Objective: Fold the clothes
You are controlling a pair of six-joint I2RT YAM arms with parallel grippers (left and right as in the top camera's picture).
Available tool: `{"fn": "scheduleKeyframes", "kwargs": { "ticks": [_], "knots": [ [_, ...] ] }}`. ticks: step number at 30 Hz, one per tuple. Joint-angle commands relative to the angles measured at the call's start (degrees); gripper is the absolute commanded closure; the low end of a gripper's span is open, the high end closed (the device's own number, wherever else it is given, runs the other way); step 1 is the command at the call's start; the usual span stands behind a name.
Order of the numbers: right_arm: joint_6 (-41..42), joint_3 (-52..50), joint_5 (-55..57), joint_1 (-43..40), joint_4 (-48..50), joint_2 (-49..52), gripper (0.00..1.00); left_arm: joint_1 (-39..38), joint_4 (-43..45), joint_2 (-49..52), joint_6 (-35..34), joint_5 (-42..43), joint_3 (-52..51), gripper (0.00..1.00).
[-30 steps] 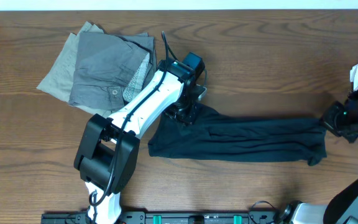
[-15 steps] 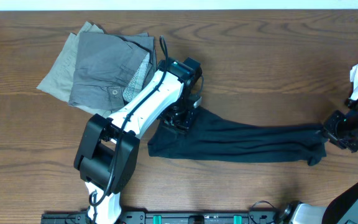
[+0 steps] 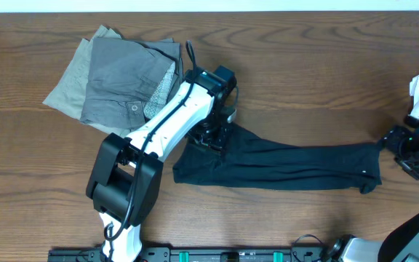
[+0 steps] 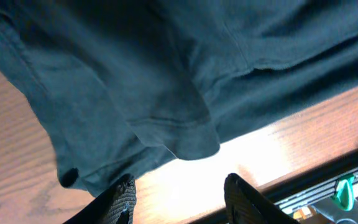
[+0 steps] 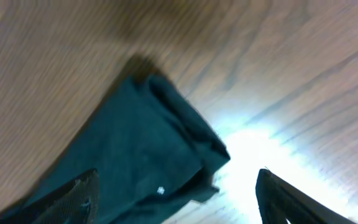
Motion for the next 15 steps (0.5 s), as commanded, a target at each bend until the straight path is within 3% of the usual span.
{"fn": "scheduleKeyframes", "kwargs": {
  "ticks": [1,8,15],
  "knots": [
    [-3.85,0.11,-4.02,-1.68,0.92,4.2,0.22,2.25,-0.48,-1.77,-0.83,-0.24,1.97,0.4],
    [-10.03,0.11,-5.18,-1.49,2.29,13.53,0.24,6.1,0.72,-10.12,-2.01,-0.26,4.59,0.29],
    [-12.63,0.11,-6.71,-1.44,-1.14,20.11,0.4,7.91,4.72,-18.91,-1.42,-0.98,4.59,0.19]
  ]
}}
